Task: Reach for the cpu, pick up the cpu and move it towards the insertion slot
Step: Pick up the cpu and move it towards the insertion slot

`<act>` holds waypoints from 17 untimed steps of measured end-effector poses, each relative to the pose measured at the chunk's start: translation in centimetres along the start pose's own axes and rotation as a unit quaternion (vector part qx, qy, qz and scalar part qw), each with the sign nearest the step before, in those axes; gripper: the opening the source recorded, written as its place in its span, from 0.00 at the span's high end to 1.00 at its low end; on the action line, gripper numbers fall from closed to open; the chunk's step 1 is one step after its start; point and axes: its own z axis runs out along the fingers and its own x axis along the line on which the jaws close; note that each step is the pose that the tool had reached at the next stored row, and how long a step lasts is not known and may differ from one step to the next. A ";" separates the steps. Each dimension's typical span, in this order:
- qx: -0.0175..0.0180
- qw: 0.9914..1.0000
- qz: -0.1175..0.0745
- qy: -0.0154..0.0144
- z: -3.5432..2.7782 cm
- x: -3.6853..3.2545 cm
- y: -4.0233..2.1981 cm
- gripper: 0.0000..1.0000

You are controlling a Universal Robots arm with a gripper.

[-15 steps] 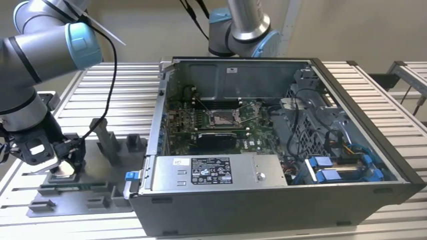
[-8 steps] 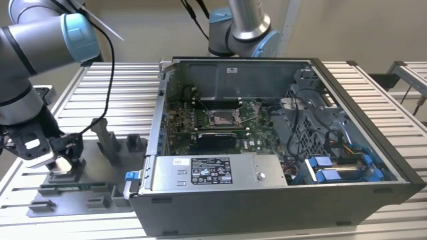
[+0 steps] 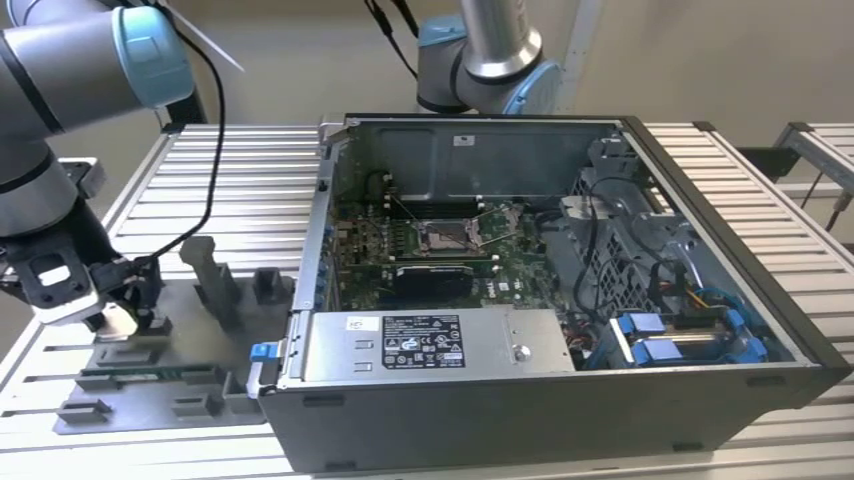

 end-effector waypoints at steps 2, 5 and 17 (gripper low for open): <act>0.000 1.000 0.000 0.000 -0.28 0.00 0.01 1.00; 0.000 1.000 0.000 0.000 -0.73 0.01 0.03 1.00; 0.000 1.000 0.000 0.000 -2.70 0.03 0.11 1.00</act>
